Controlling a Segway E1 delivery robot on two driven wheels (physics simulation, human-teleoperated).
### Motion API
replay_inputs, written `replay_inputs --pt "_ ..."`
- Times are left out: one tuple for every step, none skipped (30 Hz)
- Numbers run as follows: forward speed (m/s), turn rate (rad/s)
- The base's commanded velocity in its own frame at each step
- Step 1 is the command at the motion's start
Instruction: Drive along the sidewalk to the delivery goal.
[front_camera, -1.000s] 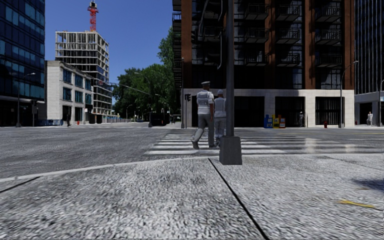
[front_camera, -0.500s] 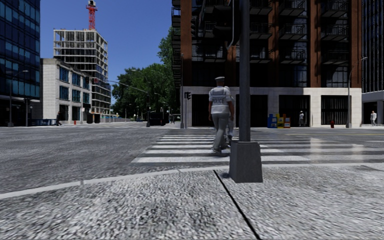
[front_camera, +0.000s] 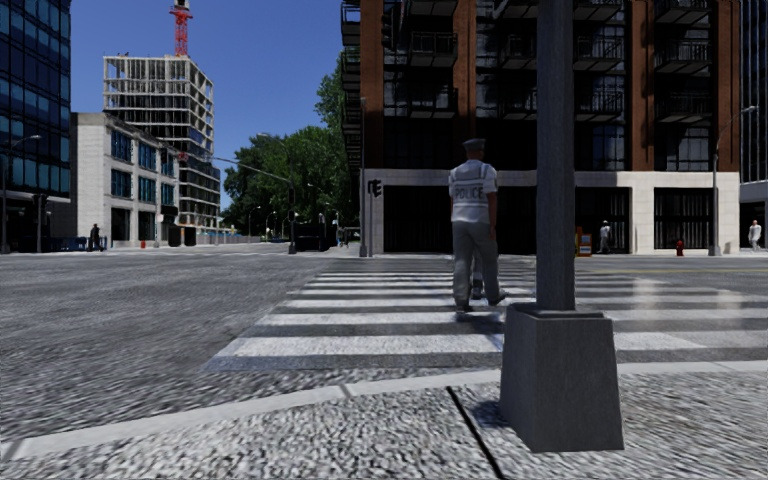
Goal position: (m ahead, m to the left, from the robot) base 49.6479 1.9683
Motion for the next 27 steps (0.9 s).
replay_inputs --pt "2.0 0.0" --pt "2.0 0.0" --pt "2.0 0.0" --pt "2.0 0.0" --pt "2.0 0.0" --pt "2.0 0.0" --pt "2.0 0.0" --pt "2.0 0.0" --pt "2.0 0.0" --pt "2.0 0.0" --pt "2.0 0.0" --pt "2.0 0.0" --pt "2.0 0.0" --pt "2.0 0.0" --pt "2.0 0.0" --pt "2.0 0.0" --pt "2.0 0.0" --pt "2.0 0.0" --pt "2.0 0.0" --pt "2.0 0.0" --pt "2.0 0.0" --pt "1.99 0.0" --pt "1.78 0.0" --pt "1.53 0.0" --pt "1.53 0.0" --pt "1.31 0.0" --pt "1.25 0.0"
